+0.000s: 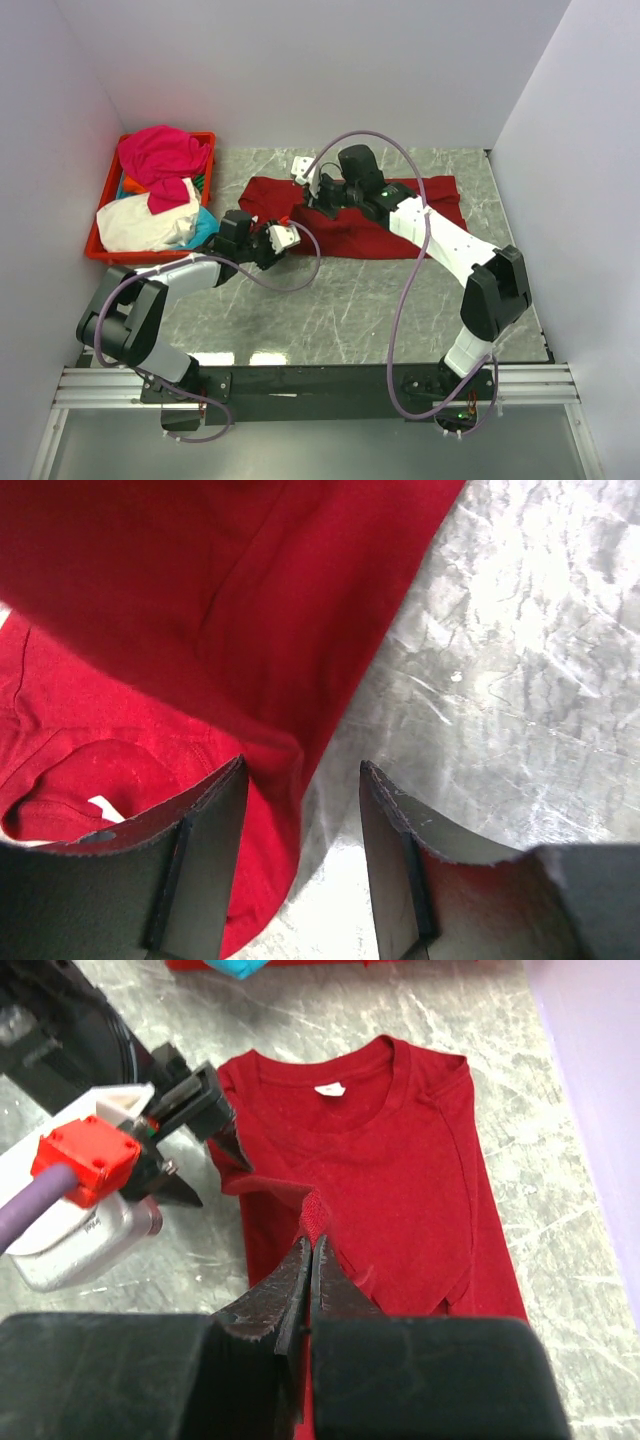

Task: Fold and stack the t-shirts
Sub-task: Fold the tshirt

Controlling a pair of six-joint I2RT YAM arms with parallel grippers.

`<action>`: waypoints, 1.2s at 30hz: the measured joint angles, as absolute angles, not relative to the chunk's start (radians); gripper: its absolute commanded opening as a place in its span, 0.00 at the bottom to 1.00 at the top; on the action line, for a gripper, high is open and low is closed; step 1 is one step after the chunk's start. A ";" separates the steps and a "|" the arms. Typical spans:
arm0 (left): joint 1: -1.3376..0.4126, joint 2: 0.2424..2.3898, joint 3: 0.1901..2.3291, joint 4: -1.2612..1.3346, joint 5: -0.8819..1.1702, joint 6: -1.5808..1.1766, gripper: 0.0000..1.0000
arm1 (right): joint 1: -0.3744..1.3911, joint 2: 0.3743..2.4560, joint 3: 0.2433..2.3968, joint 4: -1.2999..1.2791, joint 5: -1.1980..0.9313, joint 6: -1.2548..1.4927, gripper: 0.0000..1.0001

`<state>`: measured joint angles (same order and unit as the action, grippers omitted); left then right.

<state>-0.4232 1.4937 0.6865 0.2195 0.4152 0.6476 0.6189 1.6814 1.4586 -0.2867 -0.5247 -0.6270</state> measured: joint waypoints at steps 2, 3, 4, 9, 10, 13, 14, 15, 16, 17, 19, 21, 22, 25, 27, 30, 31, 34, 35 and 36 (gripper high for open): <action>-0.425 1.494 0.686 0.219 0.419 0.650 0.52 | 0.619 1.681 1.468 -0.290 -0.525 -0.616 0.00; -0.426 1.494 0.686 0.220 0.420 0.652 0.51 | 0.619 1.681 1.473 -0.292 -0.525 -0.611 0.00; -0.426 1.494 0.686 0.219 0.419 0.653 0.49 | 0.619 1.681 1.475 -0.292 -0.525 -0.606 0.00; -0.432 1.494 0.686 0.220 0.398 0.658 0.23 | 0.619 1.681 1.479 -0.292 -0.525 -0.587 0.00; -0.433 1.495 0.686 0.220 0.392 0.659 0.16 | 0.619 1.681 1.479 -0.293 -0.525 -0.584 0.00; -0.433 1.499 0.686 0.216 0.372 0.667 0.01 | 0.619 1.681 1.480 -0.293 -0.525 -0.577 0.00; -0.433 1.501 0.686 0.215 0.366 0.669 0.01 | 0.619 1.681 1.480 -0.294 -0.524 -0.575 0.00; -0.433 1.501 0.686 0.213 0.363 0.670 0.00 | 0.619 1.681 1.481 -0.294 -0.522 -0.574 0.00; -0.433 1.501 0.686 0.211 0.360 0.670 0.00 | 0.619 1.681 1.481 -0.294 -0.519 -0.573 0.00; -0.433 1.501 0.686 0.207 0.360 0.671 0.00 | 0.619 1.682 1.482 -0.294 -0.515 -0.572 0.00; -0.433 1.500 0.686 0.196 0.358 0.674 0.01 | 0.619 1.682 1.487 -0.297 -0.508 -0.571 0.00; -0.434 1.494 0.686 0.187 0.355 0.677 0.00 | 0.619 1.682 1.487 -0.297 -0.498 -0.569 0.00; -0.434 1.485 0.685 0.177 0.352 0.678 0.00 | 0.619 1.683 1.487 -0.297 -0.493 -0.568 0.00; -0.434 1.432 0.680 0.144 0.349 0.677 0.00 | 0.619 1.683 1.487 -0.297 -0.475 -0.566 0.00; -0.434 1.399 0.677 0.130 0.349 0.677 0.00 | 0.619 1.683 1.487 -0.296 -0.467 -0.567 0.00; -0.434 1.356 0.677 0.101 0.350 0.676 0.00 | 0.619 1.684 1.487 -0.296 -0.453 -0.567 0.00; -0.434 1.350 0.677 0.093 0.350 0.674 0.00 | 0.619 1.684 1.487 -0.295 -0.451 -0.567 0.00; -0.430 1.346 0.675 0.078 0.345 0.669 0.00 | 0.619 1.689 1.488 -0.291 -0.432 -0.570 0.00; -0.428 1.346 0.675 0.073 0.342 0.668 0.00 | 0.619 1.692 1.489 -0.290 -0.426 -0.570 0.00; -0.425 1.346 0.675 0.068 0.341 0.665 0.00 | 0.619 1.696 1.491 -0.290 -0.421 -0.570 0.00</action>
